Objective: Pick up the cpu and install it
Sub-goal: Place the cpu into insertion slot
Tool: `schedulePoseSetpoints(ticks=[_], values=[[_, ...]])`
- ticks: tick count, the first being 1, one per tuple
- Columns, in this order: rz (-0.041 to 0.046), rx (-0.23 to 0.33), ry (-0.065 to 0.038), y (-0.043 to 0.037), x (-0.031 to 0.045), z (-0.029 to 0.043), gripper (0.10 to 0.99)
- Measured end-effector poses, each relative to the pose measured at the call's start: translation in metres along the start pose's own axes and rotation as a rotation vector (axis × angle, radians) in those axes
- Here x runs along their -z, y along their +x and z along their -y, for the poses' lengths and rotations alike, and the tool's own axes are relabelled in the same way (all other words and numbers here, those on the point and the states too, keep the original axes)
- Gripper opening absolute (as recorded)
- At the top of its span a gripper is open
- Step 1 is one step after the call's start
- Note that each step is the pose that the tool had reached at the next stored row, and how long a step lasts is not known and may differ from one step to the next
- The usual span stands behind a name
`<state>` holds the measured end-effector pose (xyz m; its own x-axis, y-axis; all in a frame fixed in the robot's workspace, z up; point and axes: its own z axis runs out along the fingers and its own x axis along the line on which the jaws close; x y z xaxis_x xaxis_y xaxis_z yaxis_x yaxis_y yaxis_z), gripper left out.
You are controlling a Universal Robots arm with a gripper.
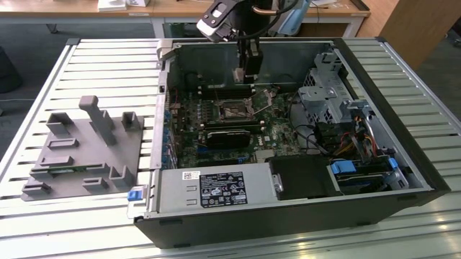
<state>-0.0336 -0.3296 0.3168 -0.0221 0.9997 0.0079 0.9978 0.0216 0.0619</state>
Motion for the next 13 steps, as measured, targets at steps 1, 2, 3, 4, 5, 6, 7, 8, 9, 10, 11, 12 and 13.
schedulePoseSetpoints(ticks=[1, 2, 3, 4, 5, 6, 7, 8, 9, 10, 11, 12, 13], values=[[0.0, 0.002, 0.0, 0.0005, -0.0014, 0.0002, 0.541], [-0.0002, 0.004, 0.0, 0.001, -0.003, 0.0003, 0.541], [-0.0004, 0.005, 0.0, 0.0013, -0.0048, 0.0004, 0.541], [-0.0004, 0.005, 0.0, 0.0017, -0.0066, 0.0006, 0.541], [-0.0003, 0.006, 0.0, 0.0021, -0.0082, 0.0007, 0.541], [-0.0004, 0.006, 0.0, 0.0022, -0.0098, 0.0007, 0.541], [-0.0004, 0.006, 0.0, 0.0022, -0.0108, 0.0008, 0.541], [-0.0005, 0.006, 0.0, 0.0022, -0.0118, 0.0009, 0.541], [-0.0004, 0.006, 0.0, 0.0022, -0.0126, 0.001, 0.541], [-0.0005, 0.006, 0.0, 0.0022, -0.0133, 0.0011, 0.541], [-0.0005, 0.006, 0.0, 0.0022, -0.014, 0.0011, 0.541], [-0.0004, 0.006, 0.0, 0.0022, -0.0145, 0.0011, 0.541], [-0.0004, 0.006, 0.0, 0.0022, -0.0148, 0.0012, 0.541]])
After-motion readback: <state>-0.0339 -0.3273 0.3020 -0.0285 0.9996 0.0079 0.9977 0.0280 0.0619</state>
